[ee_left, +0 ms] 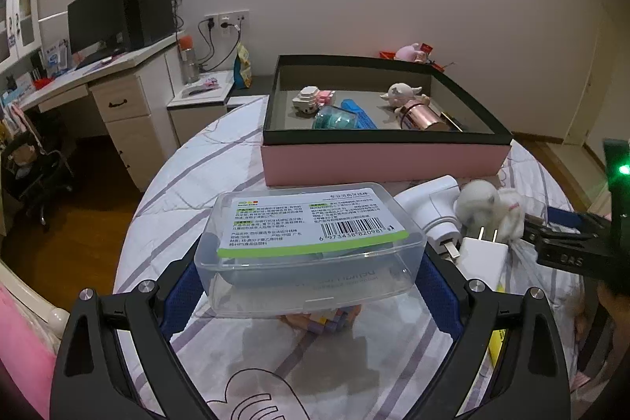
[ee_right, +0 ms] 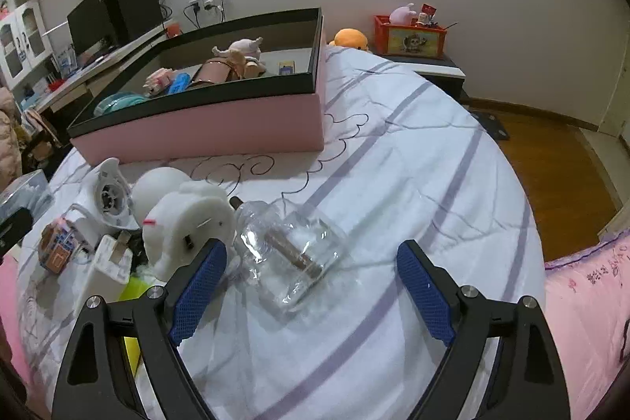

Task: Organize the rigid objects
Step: 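Grasp the clear plastic case with left tool while right tool grasps the glass bottle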

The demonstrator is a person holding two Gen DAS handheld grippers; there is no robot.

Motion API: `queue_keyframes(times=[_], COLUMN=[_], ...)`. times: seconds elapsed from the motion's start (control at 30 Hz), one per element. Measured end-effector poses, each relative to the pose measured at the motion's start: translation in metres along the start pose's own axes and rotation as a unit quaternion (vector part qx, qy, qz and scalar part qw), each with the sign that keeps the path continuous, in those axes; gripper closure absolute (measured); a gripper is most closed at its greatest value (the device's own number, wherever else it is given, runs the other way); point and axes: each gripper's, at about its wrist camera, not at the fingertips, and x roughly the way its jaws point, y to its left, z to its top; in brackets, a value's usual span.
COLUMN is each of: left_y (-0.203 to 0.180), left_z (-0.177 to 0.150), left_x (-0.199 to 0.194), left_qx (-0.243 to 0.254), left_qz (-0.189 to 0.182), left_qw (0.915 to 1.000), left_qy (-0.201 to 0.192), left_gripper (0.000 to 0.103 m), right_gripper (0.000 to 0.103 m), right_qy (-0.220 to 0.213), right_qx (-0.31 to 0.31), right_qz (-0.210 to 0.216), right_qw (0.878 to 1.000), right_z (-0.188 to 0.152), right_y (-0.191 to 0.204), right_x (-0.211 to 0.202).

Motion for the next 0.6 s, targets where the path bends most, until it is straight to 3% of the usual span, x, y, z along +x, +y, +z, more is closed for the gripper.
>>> queue_keyframes(times=[0.03,0.13,0.2,0.4,0.6], left_y=[0.0,-0.002,-0.004,-0.008,-0.016], left_z=[0.0,-0.001,-0.002,-0.002,0.0], left_x=[-0.001,-0.003,-0.004,-0.013,-0.033], left_qx=[0.0,0.002,0.004,0.005,0.0], left_qz=[0.0,-0.003,-0.004,-0.008,-0.015], left_qw=[1.0,1.0,1.0,0.9999,0.9993], left_qy=[0.0,0.002,0.002,-0.006,-0.034], left_gripper=[0.007,0.007,0.007,0.007,0.007], right_gripper=[0.013,0.029,0.049,0.05,0.05], right_qy=[0.002,0.015,0.012,-0.014,-0.099], right_qx=[-0.01,-0.037,-0.052,-0.052,-0.024], right_qz=[-0.001,-0.013,-0.005,-0.003,-0.012], right_qw=[1.0,0.999,0.999,0.999,0.995], right_z=[0.002,0.004,0.004,0.001,-0.007], right_y=[0.002,0.009,0.014,0.012,0.016], right_x=[0.003,0.011,0.01,-0.003,-0.055])
